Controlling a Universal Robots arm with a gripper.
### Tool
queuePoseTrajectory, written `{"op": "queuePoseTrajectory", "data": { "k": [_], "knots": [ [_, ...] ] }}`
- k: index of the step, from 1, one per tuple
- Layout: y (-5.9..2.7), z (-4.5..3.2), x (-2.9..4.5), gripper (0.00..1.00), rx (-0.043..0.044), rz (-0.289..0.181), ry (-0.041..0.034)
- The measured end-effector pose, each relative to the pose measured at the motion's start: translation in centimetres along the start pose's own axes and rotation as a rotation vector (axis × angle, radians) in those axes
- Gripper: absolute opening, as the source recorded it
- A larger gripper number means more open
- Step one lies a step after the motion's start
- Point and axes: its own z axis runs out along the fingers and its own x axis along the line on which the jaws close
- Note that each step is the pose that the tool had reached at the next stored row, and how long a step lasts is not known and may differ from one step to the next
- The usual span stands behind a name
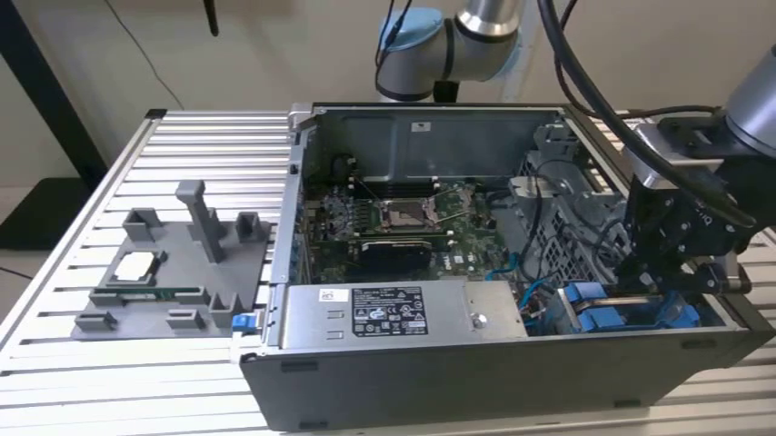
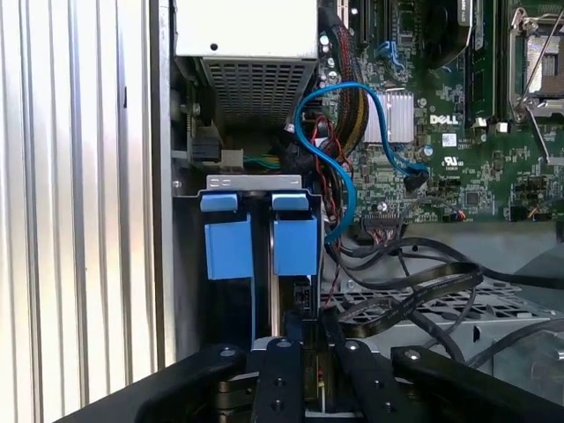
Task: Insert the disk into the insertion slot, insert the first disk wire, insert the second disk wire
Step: 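Insert the second disk wire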
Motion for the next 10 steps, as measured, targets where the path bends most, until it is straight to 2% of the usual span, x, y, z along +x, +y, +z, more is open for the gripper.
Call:
{"op": "queuePoseTrajectory", "data": {
  "k": [1,2,3,10],
  "knots": [
    [0.00,-0.02,0.00,0.23,0.0000,0.000,0.0001],
    [0.00,-0.15,-0.01,0.23,0.0000,0.000,0.0006],
    [0.02,-0.43,-0.04,0.30,-0.0008,0.000,0.0000],
    [0.09,-2.32,-0.21,0.30,-0.0022,0.001,0.0004]
  ]
}}
